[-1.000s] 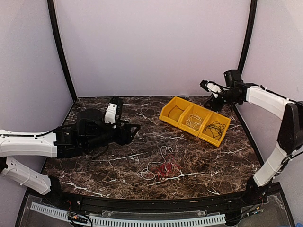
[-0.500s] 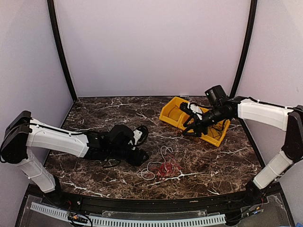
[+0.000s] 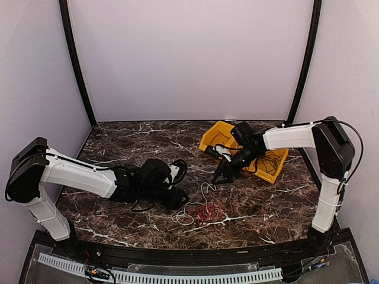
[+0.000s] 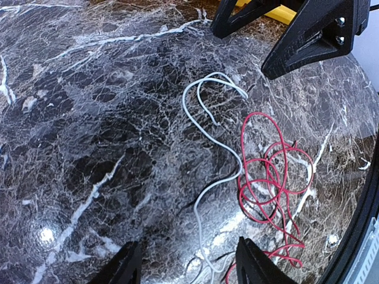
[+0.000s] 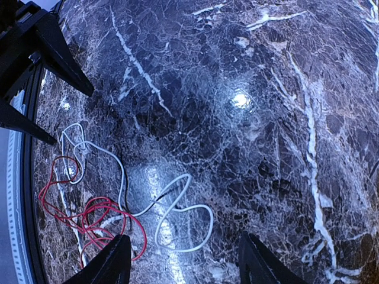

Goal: Untangle the cables

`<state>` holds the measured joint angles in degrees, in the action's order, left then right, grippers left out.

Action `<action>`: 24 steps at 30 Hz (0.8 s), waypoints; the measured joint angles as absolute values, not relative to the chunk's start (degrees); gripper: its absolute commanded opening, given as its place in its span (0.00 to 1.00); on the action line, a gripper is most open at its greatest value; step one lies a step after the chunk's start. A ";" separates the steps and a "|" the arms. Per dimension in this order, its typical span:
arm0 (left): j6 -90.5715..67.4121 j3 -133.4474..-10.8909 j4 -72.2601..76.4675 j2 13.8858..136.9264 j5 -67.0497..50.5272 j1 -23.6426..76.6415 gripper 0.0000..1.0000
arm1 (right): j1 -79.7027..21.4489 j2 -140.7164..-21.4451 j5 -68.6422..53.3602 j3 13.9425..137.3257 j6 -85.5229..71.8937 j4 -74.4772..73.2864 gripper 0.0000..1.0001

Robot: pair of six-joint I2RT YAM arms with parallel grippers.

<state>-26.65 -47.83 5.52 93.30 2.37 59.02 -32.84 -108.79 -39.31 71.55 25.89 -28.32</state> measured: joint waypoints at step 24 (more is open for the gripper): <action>-25.87 -47.09 13.21 93.30 4.12 59.02 0.61 | -35.57 -115.42 -43.62 81.21 25.67 -37.80 0.00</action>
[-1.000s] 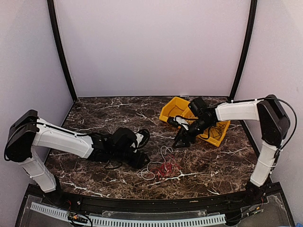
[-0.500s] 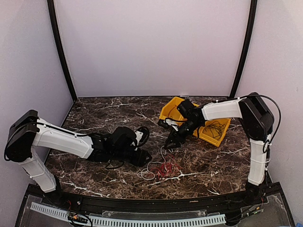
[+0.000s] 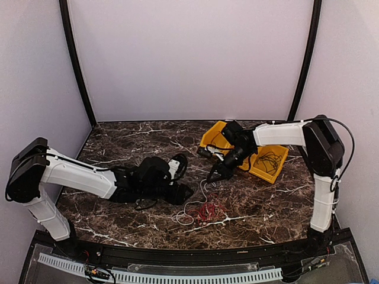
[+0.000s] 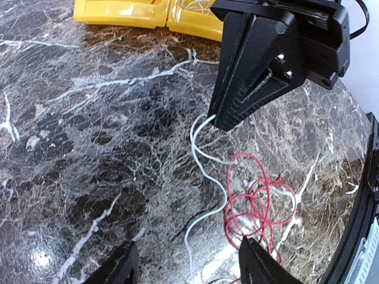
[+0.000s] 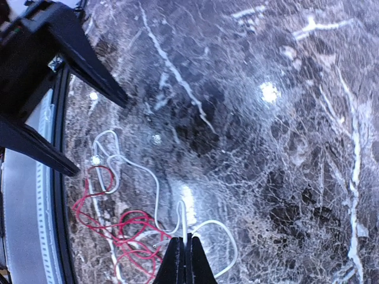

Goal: Untangle the cables

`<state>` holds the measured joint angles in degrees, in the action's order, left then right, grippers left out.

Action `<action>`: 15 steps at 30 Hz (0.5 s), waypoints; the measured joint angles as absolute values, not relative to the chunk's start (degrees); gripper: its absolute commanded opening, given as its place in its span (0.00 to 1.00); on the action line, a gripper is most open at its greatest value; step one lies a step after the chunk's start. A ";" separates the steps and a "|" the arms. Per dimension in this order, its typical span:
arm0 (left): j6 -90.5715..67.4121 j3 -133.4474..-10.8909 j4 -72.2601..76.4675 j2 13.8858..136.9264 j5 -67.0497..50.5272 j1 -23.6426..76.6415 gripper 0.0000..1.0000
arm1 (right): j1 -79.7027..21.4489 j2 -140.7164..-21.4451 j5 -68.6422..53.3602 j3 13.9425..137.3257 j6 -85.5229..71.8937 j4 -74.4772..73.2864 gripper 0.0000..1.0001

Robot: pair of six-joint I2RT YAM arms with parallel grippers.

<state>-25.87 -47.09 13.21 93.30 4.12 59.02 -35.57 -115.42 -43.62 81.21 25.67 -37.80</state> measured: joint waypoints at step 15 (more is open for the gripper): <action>-19.86 -52.95 34.70 103.50 2.35 59.02 0.29 | -36.75 -101.01 -51.27 90.41 28.36 -47.31 0.00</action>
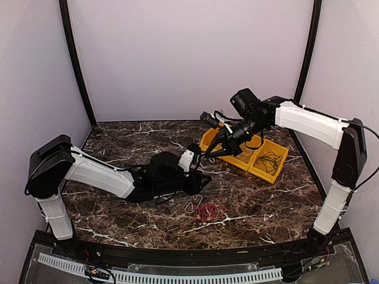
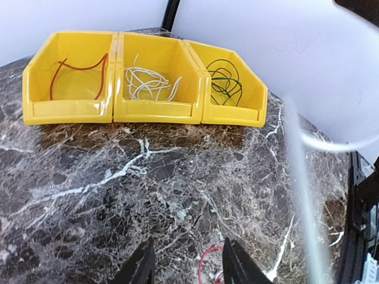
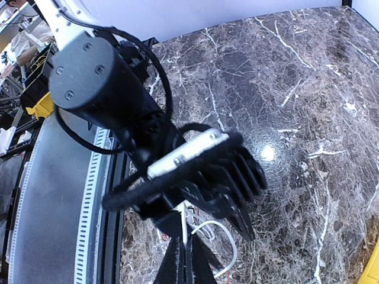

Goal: Untangle the cables

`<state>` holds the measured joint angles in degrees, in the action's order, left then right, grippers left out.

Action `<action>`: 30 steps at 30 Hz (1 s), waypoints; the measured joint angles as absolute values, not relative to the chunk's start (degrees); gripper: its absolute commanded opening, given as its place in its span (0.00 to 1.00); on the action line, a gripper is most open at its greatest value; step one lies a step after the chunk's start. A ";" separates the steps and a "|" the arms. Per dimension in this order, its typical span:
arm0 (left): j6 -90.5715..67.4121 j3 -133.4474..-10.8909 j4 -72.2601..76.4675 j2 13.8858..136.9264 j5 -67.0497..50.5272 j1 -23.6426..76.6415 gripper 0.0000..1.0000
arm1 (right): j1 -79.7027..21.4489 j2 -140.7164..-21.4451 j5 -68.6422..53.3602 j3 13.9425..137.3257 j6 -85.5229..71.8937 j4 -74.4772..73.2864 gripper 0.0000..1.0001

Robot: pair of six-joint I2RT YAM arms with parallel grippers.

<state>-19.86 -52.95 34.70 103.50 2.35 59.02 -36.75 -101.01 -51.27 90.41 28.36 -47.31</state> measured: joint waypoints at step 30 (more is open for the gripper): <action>-22.17 -45.54 41.28 107.66 1.37 58.96 0.10 | -9.47 -88.09 -67.44 114.04 18.90 -40.18 0.00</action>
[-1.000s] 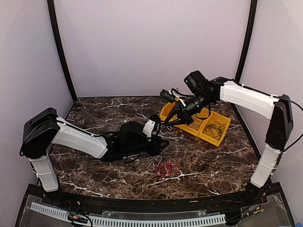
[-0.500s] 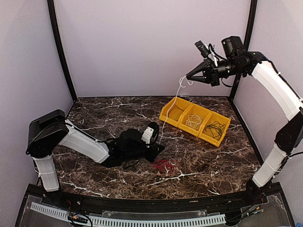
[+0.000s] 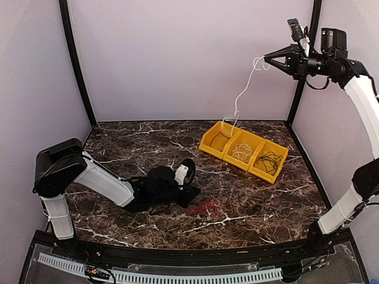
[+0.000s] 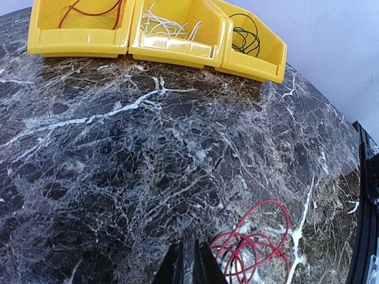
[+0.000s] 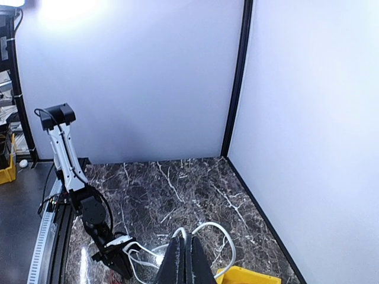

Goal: Untangle the cables

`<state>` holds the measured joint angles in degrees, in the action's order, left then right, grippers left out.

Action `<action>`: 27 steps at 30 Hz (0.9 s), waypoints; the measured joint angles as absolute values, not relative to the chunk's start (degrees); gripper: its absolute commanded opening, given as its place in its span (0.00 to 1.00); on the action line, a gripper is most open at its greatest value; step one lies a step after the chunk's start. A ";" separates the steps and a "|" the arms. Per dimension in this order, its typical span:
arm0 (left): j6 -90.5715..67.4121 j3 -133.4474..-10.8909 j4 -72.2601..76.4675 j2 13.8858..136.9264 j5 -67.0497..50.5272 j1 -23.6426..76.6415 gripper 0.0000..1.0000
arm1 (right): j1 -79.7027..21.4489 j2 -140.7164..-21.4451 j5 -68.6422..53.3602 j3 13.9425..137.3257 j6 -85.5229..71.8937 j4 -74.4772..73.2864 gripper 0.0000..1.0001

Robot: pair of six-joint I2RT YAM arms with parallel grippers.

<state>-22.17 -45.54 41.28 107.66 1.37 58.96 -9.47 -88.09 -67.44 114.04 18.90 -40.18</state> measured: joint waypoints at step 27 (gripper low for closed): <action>-23.94 -45.47 32.77 103.33 0.67 58.28 0.31 | -5.58 -89.17 -59.88 104.14 12.34 -25.89 0.00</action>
